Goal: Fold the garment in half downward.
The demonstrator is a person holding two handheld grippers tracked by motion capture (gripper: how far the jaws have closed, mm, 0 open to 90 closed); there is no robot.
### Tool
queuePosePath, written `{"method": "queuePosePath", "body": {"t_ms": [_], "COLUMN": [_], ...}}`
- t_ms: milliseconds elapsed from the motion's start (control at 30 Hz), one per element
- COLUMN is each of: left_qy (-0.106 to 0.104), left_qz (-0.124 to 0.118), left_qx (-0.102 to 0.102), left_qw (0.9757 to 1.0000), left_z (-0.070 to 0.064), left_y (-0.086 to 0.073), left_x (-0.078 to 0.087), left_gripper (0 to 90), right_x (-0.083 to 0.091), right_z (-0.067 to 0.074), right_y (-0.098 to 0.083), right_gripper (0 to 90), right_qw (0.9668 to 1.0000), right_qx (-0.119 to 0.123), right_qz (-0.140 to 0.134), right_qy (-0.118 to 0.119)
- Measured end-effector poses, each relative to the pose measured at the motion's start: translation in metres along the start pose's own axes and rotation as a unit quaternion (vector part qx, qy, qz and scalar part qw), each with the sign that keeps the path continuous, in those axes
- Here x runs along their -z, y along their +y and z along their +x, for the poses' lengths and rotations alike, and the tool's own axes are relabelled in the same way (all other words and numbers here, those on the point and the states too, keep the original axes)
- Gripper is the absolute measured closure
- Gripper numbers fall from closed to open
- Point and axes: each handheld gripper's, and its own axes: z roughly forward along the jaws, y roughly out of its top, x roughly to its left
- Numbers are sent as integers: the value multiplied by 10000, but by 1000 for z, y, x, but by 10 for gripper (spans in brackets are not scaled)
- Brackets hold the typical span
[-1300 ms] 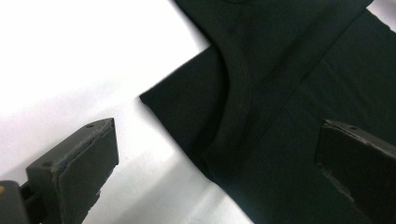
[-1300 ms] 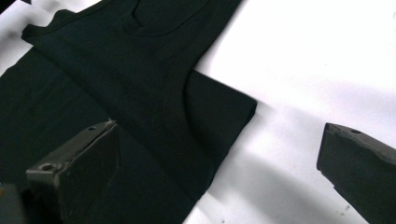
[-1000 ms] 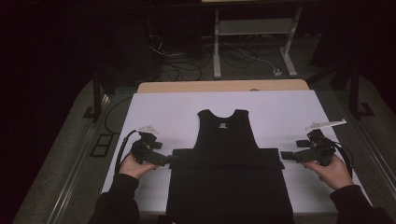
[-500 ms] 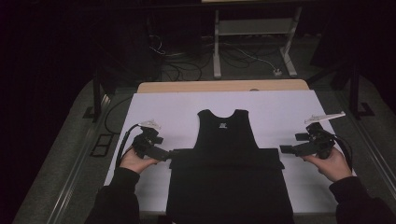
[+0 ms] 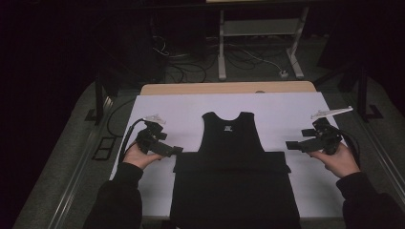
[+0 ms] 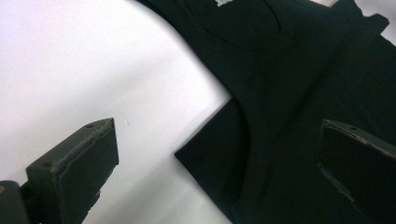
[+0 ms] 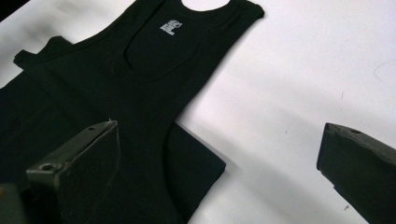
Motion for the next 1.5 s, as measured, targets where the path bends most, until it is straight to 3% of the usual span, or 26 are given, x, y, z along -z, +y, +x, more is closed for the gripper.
{"method": "queuePosePath", "body": {"t_ms": [400, 533, 767, 1500], "left_qy": [16, 82, 71, 34], "left_qz": [29, 181, 225, 75], "left_qx": [-69, -182, -353, -351], "left_qw": [10000, 9996, 9991, 9993], "left_z": [3, 4, 3, 15], "left_y": [17, 24, 39, 60], "left_x": [-3, -4, -6, -21], "left_gripper": [0, 0, 0, 0], "right_x": [-1, -1, -7, -26], "right_z": [-3, -4, -7, -13], "right_y": [20, 26, 31, 49], "right_gripper": [0, 0, 0, 0], "right_qw": [9999, 9999, 9999, 9997], "right_qx": [89, 136, 128, 220], "right_qz": [-43, -43, -51, 54], "right_qy": [-18, -29, -17, -31]}}
